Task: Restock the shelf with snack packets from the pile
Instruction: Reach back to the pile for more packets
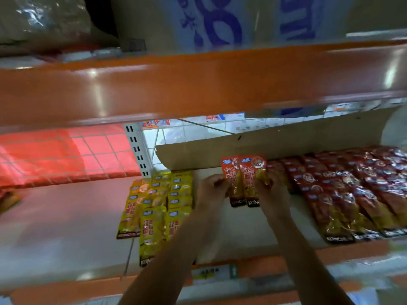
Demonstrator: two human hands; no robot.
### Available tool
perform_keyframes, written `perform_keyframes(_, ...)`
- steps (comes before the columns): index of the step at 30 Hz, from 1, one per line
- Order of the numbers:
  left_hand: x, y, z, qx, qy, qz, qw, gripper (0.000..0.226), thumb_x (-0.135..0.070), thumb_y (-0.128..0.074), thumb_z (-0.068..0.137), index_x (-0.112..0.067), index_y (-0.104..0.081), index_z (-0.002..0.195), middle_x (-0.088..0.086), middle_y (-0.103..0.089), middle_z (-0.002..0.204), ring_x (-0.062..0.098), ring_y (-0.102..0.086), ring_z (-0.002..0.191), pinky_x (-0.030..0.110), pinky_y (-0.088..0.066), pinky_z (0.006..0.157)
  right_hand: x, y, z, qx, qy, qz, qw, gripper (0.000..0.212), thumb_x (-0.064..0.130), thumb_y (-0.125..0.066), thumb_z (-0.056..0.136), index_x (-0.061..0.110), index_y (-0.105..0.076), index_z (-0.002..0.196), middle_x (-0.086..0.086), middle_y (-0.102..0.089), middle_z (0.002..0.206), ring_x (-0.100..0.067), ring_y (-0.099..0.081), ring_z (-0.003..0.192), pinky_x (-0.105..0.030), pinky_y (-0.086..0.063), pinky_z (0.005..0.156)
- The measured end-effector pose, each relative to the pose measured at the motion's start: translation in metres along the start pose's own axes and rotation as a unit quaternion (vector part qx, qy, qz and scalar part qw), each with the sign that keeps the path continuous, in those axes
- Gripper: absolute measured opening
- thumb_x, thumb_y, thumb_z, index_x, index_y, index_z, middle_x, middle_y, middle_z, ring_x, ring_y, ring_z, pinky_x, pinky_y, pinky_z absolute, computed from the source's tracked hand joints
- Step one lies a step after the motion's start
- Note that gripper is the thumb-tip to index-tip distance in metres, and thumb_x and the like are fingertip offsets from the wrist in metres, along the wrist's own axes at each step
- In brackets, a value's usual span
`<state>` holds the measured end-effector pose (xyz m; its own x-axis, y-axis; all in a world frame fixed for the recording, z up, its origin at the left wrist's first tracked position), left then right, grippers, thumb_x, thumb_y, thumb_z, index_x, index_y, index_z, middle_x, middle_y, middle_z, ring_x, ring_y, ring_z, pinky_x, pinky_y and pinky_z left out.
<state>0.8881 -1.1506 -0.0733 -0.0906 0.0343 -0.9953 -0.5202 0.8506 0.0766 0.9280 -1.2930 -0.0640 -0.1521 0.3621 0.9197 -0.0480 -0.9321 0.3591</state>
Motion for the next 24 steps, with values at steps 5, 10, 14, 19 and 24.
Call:
perform_keyframes(5, 0.001, -0.049, 0.007, 0.021, 0.040, 0.082, 0.996, 0.005, -0.017, -0.066, 0.088, -0.017, -0.071, 0.085, -0.001, -0.069, 0.073, 0.007, -0.063, 0.058, 0.023, -0.056, 0.062, -0.026, 0.040, 0.029, -0.028, -0.037, -0.013, 0.999, 0.028, 0.021, -0.058, 0.090, 0.007, -0.059, 0.114, -0.002, -0.059, 0.090, -0.019, -0.055, 0.081, -0.025, -0.036, 0.072)
perform_keyframes(10, 0.004, -0.093, 0.008, 0.030, 0.070, 0.098, 0.992, 0.013, -0.014, -0.068, 0.084, -0.025, -0.066, 0.076, -0.003, -0.071, 0.076, 0.013, -0.069, 0.069, 0.028, -0.059, 0.068, -0.047, 0.073, 0.048, -0.082, -0.062, -0.026, 0.994, 0.020, 0.014, -0.056, 0.089, 0.009, -0.061, 0.108, 0.002, -0.058, 0.080, -0.016, -0.056, 0.070, -0.019, -0.031, 0.054)
perform_keyframes(14, 0.006, -0.119, 0.012, 0.027, 0.077, 0.074, 0.994, 0.011, -0.016, -0.073, 0.081, -0.025, -0.068, 0.081, -0.005, -0.072, 0.082, 0.011, -0.069, 0.075, 0.021, -0.056, 0.062, -0.057, 0.092, 0.057, -0.095, -0.074, -0.022, 0.993, 0.031, 0.009, -0.055, 0.089, 0.007, -0.055, 0.120, -0.009, -0.061, 0.102, -0.022, -0.057, 0.086, -0.027, -0.039, 0.068)
perform_keyframes(19, 0.010, -0.137, 0.021, 0.020, 0.084, 0.101, 0.991, 0.016, -0.020, -0.073, 0.082, -0.020, -0.071, 0.098, -0.003, -0.072, 0.092, 0.007, -0.067, 0.079, 0.015, -0.051, 0.059, -0.066, 0.108, 0.065, -0.080, -0.074, -0.040, 0.993, 0.044, 0.010, -0.056, 0.087, 0.012, -0.047, 0.131, -0.010, -0.061, 0.108, -0.026, -0.060, 0.090, -0.037, -0.048, 0.072)
perform_keyframes(24, 0.010, -0.148, 0.024, 0.020, 0.064, 0.176, 0.982, 0.019, -0.024, -0.073, 0.080, -0.020, -0.067, 0.098, -0.012, -0.066, 0.084, 0.001, -0.060, 0.073, 0.014, -0.047, 0.058, -0.071, 0.114, 0.068, -0.080, -0.073, -0.038, 0.993, 0.042, 0.011, -0.054, 0.090, 0.014, -0.047, 0.131, -0.001, -0.058, 0.105, -0.016, -0.056, 0.080, -0.027, -0.040, 0.063)
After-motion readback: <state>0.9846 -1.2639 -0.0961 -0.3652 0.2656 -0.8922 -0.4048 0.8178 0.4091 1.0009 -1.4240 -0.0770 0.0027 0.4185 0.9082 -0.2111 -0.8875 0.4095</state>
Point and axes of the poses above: each hand's wrist, its own z-axis towards the middle knuckle, its own y-axis out of the back of the hand, x = y × z, the point moved 1 cm from there along z, towards the middle knuckle
